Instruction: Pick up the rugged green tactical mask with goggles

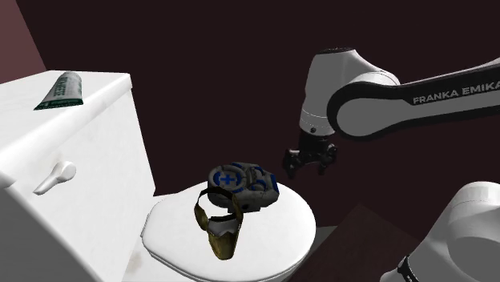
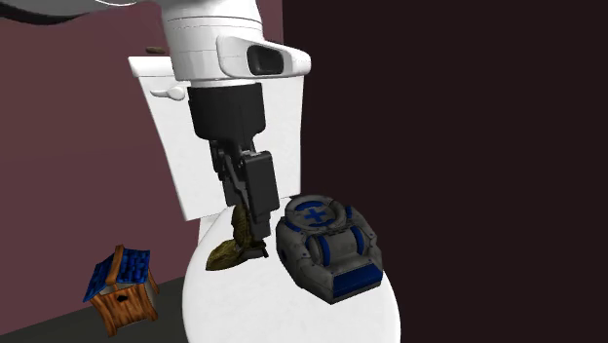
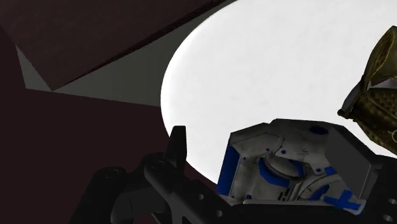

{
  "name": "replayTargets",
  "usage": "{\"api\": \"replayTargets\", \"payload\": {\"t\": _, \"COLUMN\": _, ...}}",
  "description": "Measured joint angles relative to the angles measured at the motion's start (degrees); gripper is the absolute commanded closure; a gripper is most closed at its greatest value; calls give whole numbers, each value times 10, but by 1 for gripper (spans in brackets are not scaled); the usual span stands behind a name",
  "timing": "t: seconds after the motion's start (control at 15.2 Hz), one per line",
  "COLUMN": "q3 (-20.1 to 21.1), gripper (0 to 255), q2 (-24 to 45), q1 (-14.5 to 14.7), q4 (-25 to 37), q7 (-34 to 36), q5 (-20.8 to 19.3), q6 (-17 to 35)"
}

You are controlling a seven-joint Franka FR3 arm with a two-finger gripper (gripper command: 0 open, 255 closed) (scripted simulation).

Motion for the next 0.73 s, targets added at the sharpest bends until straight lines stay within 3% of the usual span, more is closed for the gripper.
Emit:
{"api": "replayTargets", "payload": {"t": 0.46, "q3": 83, "gripper": 0, "q2": 141, "q1": -7, "q4": 16, "q7": 130, "q5": 0, "q6": 126}}
{"api": "replayTargets", "payload": {"t": 0.73, "q3": 125, "gripper": 0, "q2": 238, "q1": -19, "q4": 50, "q7": 222, "q5": -38, "q6": 184}}
